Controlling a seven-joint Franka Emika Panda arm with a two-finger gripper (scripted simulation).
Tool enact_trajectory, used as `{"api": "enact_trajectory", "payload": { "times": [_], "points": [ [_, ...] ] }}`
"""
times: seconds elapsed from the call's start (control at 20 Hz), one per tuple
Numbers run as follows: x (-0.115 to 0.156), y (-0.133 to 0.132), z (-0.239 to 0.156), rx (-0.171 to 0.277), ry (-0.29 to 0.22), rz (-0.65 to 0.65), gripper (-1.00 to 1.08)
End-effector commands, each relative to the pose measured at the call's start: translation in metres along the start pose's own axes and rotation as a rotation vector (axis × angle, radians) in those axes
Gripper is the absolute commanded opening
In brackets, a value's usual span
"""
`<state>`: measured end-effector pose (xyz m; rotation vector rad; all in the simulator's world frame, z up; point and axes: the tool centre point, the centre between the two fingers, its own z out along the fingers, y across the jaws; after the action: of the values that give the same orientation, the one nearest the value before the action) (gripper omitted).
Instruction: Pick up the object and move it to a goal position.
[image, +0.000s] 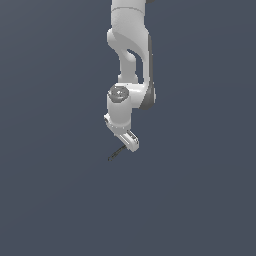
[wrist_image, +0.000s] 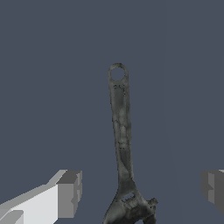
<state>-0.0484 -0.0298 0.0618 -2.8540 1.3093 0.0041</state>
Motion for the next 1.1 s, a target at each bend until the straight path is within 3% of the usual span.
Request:
{"api": "enact_trajectory", "payload": {
  "times": [0.0,0.45,1.05],
  "points": [
    [0.000,0.002,0.003,0.000,0.002,0.024,1.00],
    [0.000,0.003,0.009,-0.001,0.002,0.032,1.00],
    [-0.001,0.003,0.053,0.000,0.003,0.036,1.00]
  ]
}}
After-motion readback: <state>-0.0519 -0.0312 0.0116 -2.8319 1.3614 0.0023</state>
